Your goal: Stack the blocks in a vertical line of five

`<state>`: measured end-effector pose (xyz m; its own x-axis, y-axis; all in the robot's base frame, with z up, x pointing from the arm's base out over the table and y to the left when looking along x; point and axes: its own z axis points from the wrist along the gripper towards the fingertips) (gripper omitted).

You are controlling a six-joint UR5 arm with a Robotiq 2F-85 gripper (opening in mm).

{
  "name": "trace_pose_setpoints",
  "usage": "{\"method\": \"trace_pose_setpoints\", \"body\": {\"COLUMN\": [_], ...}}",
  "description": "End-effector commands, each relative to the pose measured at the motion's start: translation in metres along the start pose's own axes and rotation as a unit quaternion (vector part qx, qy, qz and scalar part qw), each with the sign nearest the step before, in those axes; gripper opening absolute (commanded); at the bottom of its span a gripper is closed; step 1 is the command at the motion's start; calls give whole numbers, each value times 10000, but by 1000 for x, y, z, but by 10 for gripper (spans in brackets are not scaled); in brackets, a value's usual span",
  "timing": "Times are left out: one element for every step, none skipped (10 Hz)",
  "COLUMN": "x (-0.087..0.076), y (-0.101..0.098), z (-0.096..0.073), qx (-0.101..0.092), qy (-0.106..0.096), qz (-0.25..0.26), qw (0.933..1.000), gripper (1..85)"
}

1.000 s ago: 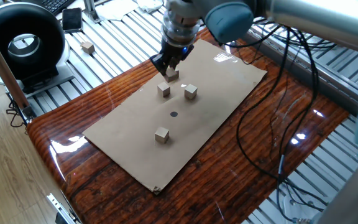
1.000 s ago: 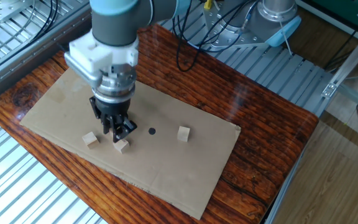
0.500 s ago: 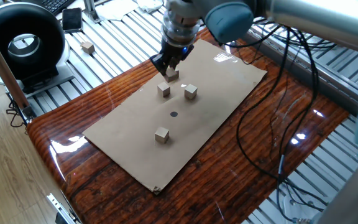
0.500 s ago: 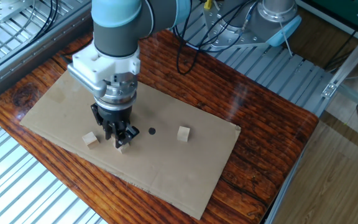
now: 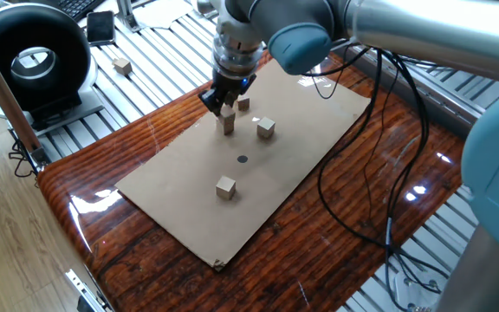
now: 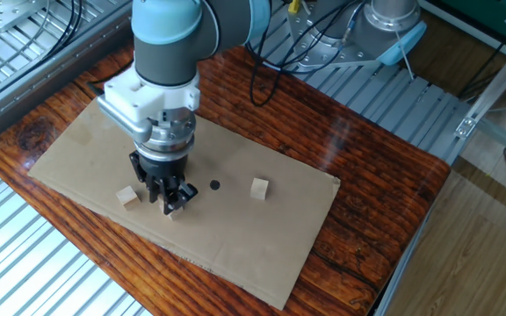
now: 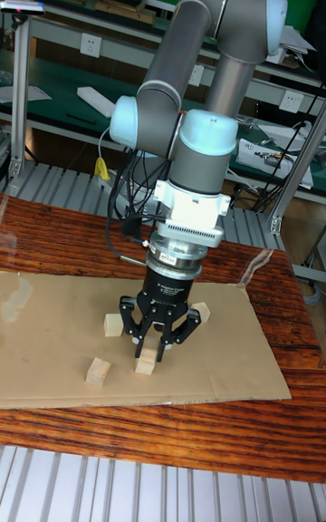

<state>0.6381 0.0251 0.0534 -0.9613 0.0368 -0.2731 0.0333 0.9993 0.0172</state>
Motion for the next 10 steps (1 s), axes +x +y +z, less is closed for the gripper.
{"method": "trace_pose_setpoints", "body": {"x": [-6,-6,-7,-9,-9,-11,-11,-10,-2,17], "y": [3,3,9,13,14,14,15,16,24,35], "z": [0,0,0,0,0,0,0,-2,-10,-19], "qx": [-74,-67,-185,-252,-267,-230,-230,-223,-315,-427], "qy": [-38,-39,-49,-85,-93,-126,-126,-118,16,273], "qz": [176,166,132,98,87,8,0,-2,77,109], "qw": [9998,9998,9997,9996,9996,9997,9997,9997,9995,9987], "gripper": [10,50,257,337,410,503,537,557,557,550]}}
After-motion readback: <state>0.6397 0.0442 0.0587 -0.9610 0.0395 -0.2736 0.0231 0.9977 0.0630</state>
